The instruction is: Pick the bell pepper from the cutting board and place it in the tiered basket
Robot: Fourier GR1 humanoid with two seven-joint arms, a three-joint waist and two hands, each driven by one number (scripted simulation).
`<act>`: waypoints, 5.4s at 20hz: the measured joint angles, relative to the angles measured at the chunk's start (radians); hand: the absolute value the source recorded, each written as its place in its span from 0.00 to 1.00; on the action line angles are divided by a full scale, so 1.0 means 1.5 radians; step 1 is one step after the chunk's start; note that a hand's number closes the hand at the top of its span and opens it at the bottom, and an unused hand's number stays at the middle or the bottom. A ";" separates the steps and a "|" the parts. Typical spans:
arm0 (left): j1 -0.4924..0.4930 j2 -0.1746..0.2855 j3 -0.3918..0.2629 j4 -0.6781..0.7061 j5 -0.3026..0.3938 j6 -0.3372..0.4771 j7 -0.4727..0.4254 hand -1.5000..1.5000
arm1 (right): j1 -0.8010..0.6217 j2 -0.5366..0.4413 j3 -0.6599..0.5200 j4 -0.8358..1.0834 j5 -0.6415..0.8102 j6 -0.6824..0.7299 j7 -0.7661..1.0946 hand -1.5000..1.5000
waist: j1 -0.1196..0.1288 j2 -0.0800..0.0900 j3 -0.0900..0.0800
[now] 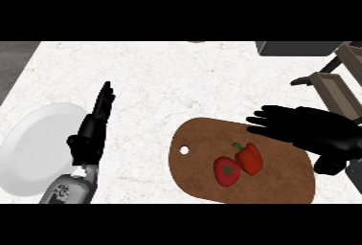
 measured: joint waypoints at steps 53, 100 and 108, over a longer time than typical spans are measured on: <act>0.009 -0.079 0.087 -0.011 -0.086 -0.083 0.010 0.50 | 0.033 0.224 0.036 0.173 0.164 -0.096 -0.050 1.00 | -0.002 -0.001 -0.001; 0.019 -0.088 0.089 -0.022 -0.101 -0.096 0.019 0.50 | -0.522 -0.065 -0.660 0.039 -0.074 0.464 0.626 1.00 | 0.001 -0.005 -0.003; -0.001 -0.095 0.094 -0.008 -0.103 -0.096 0.020 0.50 | -0.614 -0.070 -0.577 0.169 -0.056 0.421 0.682 1.00 | 0.003 -0.001 -0.001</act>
